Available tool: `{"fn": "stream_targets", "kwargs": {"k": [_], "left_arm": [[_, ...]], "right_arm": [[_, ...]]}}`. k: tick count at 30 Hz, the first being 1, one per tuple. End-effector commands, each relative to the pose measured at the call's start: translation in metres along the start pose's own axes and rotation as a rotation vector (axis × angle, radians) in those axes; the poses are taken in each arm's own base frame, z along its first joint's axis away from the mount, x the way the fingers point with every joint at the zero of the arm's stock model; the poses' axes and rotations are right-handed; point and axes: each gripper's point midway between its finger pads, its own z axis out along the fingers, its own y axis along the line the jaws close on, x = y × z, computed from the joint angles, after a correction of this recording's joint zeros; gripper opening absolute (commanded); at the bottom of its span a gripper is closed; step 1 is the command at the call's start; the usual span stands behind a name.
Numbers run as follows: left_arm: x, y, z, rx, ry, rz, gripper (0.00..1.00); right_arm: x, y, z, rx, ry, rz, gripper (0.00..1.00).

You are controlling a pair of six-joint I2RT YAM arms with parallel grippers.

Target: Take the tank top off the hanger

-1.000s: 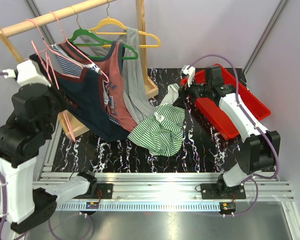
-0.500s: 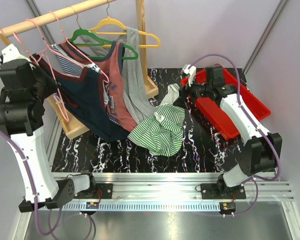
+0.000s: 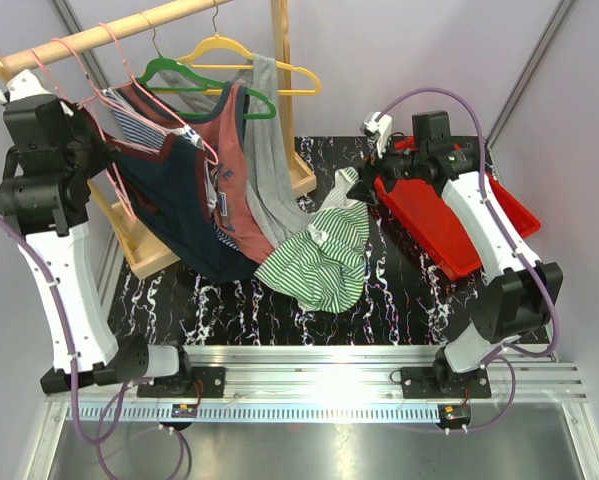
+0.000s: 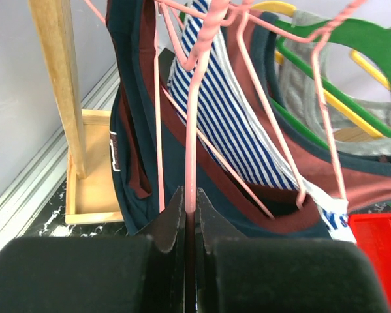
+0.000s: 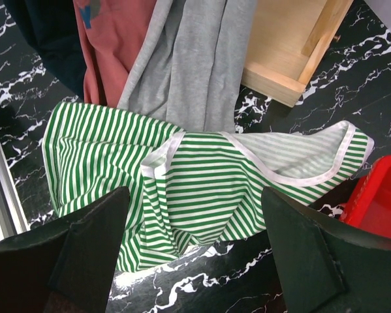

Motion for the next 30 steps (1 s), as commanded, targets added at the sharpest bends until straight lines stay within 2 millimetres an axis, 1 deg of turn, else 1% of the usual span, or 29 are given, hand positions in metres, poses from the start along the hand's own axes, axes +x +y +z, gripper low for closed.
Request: {"fn": "stream_targets", "kwargs": {"k": [1,2,3,4,6,7,9,11,13,14,19,23,24,26,27,29,30], "left_arm": [[-0.028,0.001,0.011,-0.016,-0.099,0.014,0.00],[-0.029,0.001,0.013,-0.017,-0.097,0.016,0.00],[-0.028,0.002,0.020,-0.023,-0.090,0.016,0.00],[-0.030,0.002,0.023,-0.023,-0.094,0.019,0.00],[-0.032,0.002,0.029,-0.030,-0.097,0.021,0.00],[-0.034,0.003,0.030,-0.035,-0.104,0.019,0.00],[-0.040,0.002,0.031,-0.037,-0.115,0.023,0.00],[-0.040,0.002,0.037,-0.043,-0.109,0.030,0.00],[-0.045,0.002,0.036,-0.042,-0.120,0.028,0.00],[-0.044,0.000,0.039,-0.037,-0.111,0.028,0.00],[-0.040,-0.012,0.035,0.029,-0.090,-0.002,0.00],[-0.033,-0.019,0.026,0.081,-0.079,-0.034,0.00],[-0.034,-0.022,0.018,0.099,-0.087,-0.039,0.00],[-0.035,-0.024,0.011,0.116,-0.090,-0.049,0.00],[-0.036,-0.027,0.003,0.136,-0.096,-0.054,0.00],[-0.034,-0.029,-0.003,0.149,-0.092,-0.067,0.00],[-0.029,-0.032,-0.005,0.171,-0.072,-0.069,0.00]], "right_arm": [[-0.011,-0.001,-0.005,-0.019,0.015,-0.010,0.89],[-0.012,-0.001,-0.005,-0.019,0.019,-0.009,0.89],[-0.009,-0.001,-0.003,-0.025,0.036,0.007,0.89],[-0.014,-0.001,-0.005,-0.024,0.032,0.000,0.89],[-0.011,-0.001,-0.004,-0.027,0.052,0.010,0.89],[-0.015,0.000,-0.005,-0.027,0.050,0.000,0.89],[-0.013,0.001,-0.004,-0.033,0.067,0.002,0.89],[-0.016,0.003,-0.004,-0.033,0.070,-0.005,0.89],[-0.016,0.003,-0.003,-0.037,0.077,-0.006,0.89],[-0.017,0.004,-0.003,-0.036,0.080,-0.006,0.89],[-0.018,0.006,0.001,-0.042,0.092,-0.009,0.89],[-0.018,0.007,0.003,-0.044,0.097,-0.015,0.89],[-0.016,0.007,0.004,-0.047,0.103,-0.012,0.89],[-0.016,0.006,0.004,-0.046,0.105,-0.014,0.89],[-0.017,0.007,0.005,-0.049,0.104,-0.017,0.89],[-0.017,0.006,0.005,-0.046,0.101,-0.019,0.89],[-0.018,0.006,0.005,-0.045,0.100,-0.020,0.89]]}}
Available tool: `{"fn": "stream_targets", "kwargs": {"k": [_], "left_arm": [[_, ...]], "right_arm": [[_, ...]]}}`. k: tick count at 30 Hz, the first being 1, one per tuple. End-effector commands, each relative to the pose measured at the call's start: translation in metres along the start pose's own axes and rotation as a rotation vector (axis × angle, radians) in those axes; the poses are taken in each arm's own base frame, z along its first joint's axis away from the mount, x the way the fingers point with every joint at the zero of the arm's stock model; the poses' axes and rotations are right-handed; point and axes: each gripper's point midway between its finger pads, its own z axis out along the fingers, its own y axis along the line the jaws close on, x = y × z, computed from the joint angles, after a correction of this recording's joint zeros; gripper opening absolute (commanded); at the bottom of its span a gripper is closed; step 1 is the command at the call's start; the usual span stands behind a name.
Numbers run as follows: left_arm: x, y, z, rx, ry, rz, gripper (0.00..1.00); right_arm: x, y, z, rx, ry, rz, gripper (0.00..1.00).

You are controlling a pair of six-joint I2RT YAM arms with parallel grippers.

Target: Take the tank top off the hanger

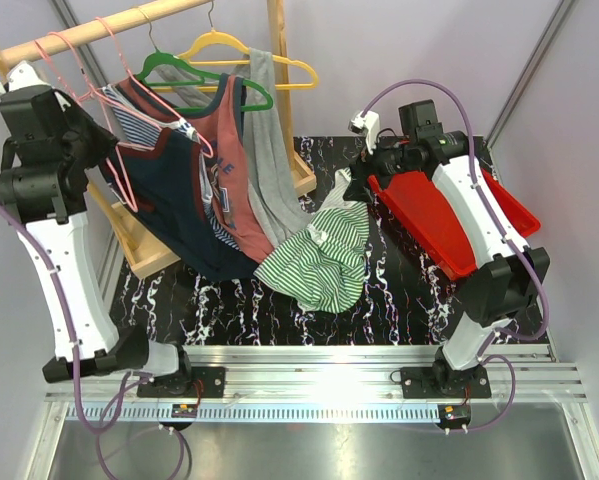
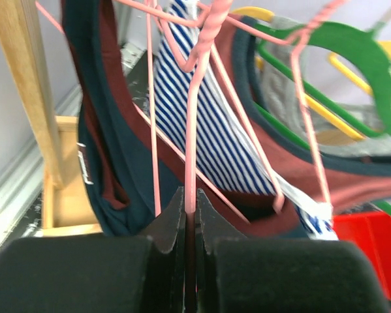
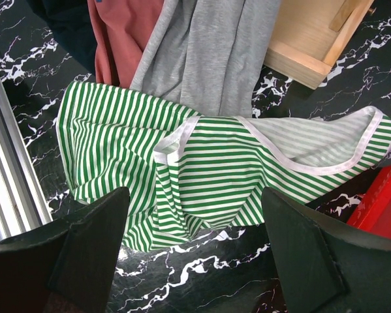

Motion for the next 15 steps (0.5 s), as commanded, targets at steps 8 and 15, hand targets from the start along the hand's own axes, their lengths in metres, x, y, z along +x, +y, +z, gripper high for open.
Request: {"fn": "stream_targets", "kwargs": {"k": [8,15], "left_arm": [[-0.008,-0.031,-0.066,0.208,-0.082,-0.091,0.00],[-0.004,-0.030,-0.095,0.217,-0.074,-0.092,0.00]], "right_arm": [[-0.019,0.001,-0.005,0.016,-0.031,-0.058,0.89],[-0.023,0.002,-0.003,0.012,-0.032,-0.074,0.89]]}}
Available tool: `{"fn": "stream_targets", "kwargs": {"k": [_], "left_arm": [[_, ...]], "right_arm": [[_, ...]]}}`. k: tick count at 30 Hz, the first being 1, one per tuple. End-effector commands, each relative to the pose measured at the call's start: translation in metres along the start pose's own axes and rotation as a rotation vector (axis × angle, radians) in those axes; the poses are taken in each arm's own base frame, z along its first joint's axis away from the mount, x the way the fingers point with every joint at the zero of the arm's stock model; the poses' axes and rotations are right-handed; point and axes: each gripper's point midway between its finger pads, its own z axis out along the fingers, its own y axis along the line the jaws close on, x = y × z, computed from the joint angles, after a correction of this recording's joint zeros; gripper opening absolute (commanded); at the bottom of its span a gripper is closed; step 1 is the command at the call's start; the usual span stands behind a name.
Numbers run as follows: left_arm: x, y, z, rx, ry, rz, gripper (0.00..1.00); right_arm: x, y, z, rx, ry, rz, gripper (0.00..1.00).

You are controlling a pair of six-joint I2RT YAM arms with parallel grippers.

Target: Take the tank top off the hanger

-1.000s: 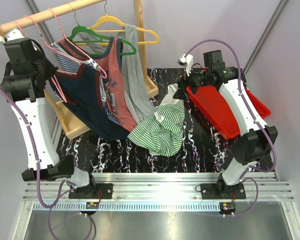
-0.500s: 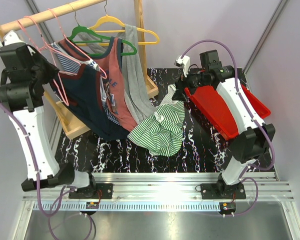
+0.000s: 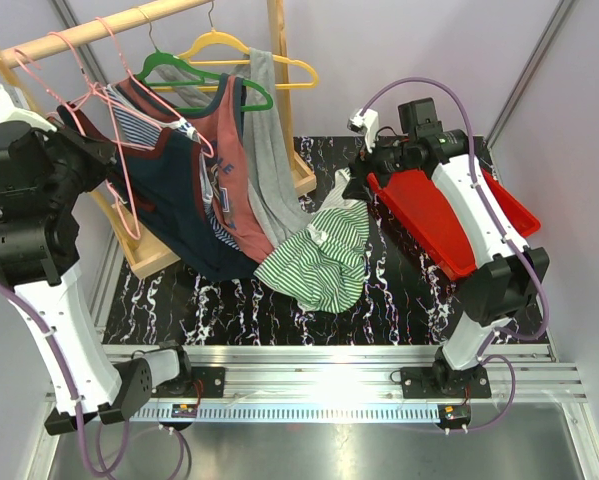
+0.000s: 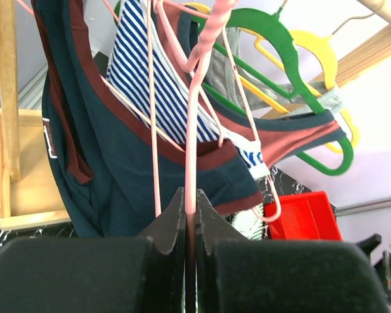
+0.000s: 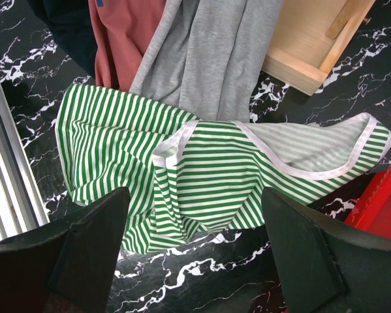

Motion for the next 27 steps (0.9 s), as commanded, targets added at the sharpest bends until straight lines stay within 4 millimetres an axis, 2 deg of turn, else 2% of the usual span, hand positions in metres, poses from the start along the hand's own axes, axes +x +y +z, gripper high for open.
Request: {"fn": "stream_targets", "kwargs": {"k": [1,9,12,17,27], "left_arm": [[-0.007,-0.013,-0.016,0.054,-0.020,0.001,0.00],[0.007,0.006,-0.027,-0.029,0.028,0.038,0.00],[0.007,0.013,-0.030,-0.061,0.020,0.055,0.00],[0.004,0.012,-0.036,-0.066,0.012,0.069,0.00],[-0.025,0.021,-0.043,-0.155,-0.100,0.120,0.00]], "right_arm": [[-0.018,0.001,-0.003,0.012,-0.023,-0.054,0.89],[-0.022,-0.003,-0.003,0.021,-0.022,-0.066,0.89],[-0.023,-0.004,-0.002,0.024,-0.022,-0.068,0.89],[-0.022,-0.006,0.000,0.025,-0.011,-0.067,0.89],[-0.021,-0.009,0.001,0.032,0.000,-0.067,0.90]]}}
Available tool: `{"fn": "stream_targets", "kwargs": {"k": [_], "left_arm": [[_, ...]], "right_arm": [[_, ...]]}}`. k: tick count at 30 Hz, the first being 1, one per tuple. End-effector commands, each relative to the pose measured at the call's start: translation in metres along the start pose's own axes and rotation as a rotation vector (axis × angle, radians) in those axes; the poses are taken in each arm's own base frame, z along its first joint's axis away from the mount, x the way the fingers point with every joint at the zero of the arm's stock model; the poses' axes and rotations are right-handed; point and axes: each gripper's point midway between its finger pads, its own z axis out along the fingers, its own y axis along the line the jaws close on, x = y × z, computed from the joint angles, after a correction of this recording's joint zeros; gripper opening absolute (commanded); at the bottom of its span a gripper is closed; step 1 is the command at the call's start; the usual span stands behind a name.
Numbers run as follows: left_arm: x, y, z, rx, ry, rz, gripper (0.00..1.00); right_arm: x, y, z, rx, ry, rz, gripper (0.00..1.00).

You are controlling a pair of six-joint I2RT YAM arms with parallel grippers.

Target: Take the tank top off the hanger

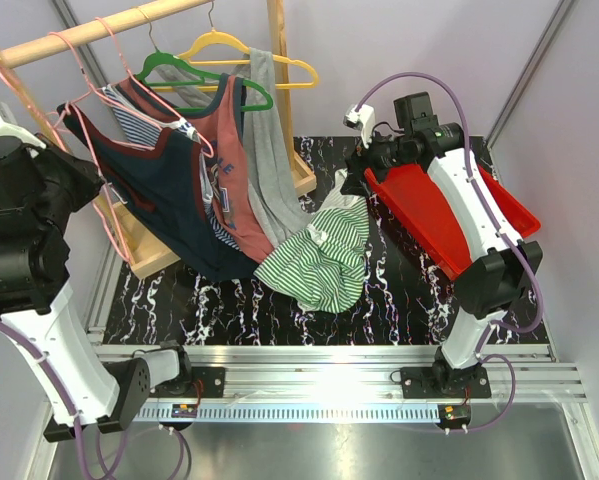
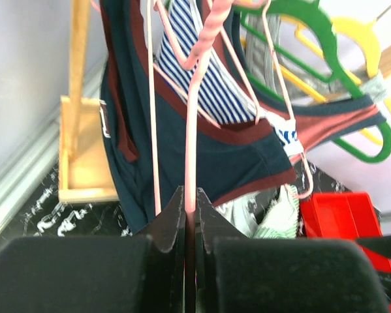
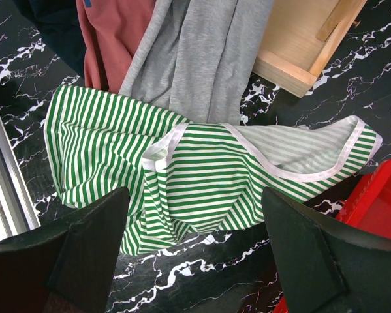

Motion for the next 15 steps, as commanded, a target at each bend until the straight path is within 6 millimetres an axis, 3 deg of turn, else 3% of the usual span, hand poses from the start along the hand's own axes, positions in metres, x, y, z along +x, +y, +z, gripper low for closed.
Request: {"fn": "stream_targets", "kwargs": {"k": [1,4,15], "left_arm": [[-0.022,0.004,0.000,-0.037,-0.091,0.040,0.00],[-0.024,0.010,0.012,-0.075,-0.094,0.068,0.00],[-0.058,0.001,0.050,-0.092,-0.198,0.108,0.00]], "right_arm": [[-0.015,0.000,-0.004,0.019,-0.019,-0.048,0.90],[-0.013,-0.001,-0.004,0.019,-0.016,-0.044,0.90],[-0.011,0.001,-0.003,0.017,-0.020,-0.046,0.90]]}}
